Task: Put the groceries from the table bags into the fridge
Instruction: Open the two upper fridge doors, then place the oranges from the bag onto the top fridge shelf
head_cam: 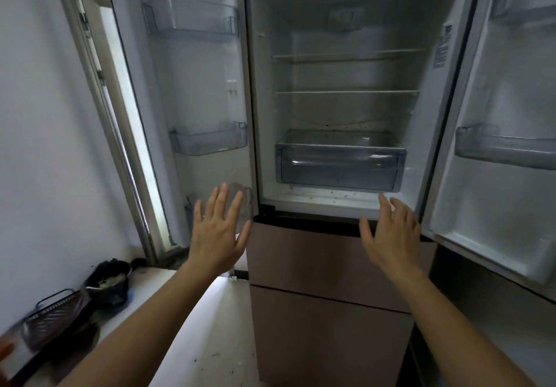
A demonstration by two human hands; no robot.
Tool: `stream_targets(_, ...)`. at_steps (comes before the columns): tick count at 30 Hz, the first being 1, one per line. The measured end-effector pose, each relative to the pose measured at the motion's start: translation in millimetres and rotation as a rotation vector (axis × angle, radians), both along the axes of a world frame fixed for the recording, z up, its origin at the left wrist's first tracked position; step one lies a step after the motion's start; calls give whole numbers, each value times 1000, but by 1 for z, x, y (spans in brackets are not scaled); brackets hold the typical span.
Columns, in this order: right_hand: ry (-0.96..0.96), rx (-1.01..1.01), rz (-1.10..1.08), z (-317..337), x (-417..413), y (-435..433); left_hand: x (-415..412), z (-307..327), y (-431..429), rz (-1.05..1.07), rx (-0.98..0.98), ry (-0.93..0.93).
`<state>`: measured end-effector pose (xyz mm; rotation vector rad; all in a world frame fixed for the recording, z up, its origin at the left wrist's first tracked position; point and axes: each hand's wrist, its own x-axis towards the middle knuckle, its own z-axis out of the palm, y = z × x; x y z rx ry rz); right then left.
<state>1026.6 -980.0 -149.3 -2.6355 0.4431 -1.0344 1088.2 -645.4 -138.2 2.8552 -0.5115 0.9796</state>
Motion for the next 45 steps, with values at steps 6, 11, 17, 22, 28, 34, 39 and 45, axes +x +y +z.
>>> stream_targets(6, 13, 7, 237, 1, 25, 123, -33, 7, 100, 143, 12, -33)
stream_targets(11, -43, -37, 429, 13, 46, 260, -80, 3, 227, 294, -32, -37)
stream_targets(17, -29, -69, 757, -4, 24, 509, -187, -41, 437, 625, -100, 126)
stream_targets(22, 119, -212, 1035, -56, -25, 697, -283, -85, 581, 859, -118, 247)
stream_targets(28, 293, -323, 1164, -93, -51, 821, -317, -118, 686, 982, -182, 363)
stream_targets(34, 444, -329, 1196, -123, -14, 894, -272, -150, 746, 946, -217, 453)
stream_targets(39, 540, -295, 1238, -152, 43, 948, -216, -165, 791, 878, -182, 580)
stream_targets(45, 648, -313, 1297, -167, 128, 1029, -137, -179, 858, 848, -180, 707)
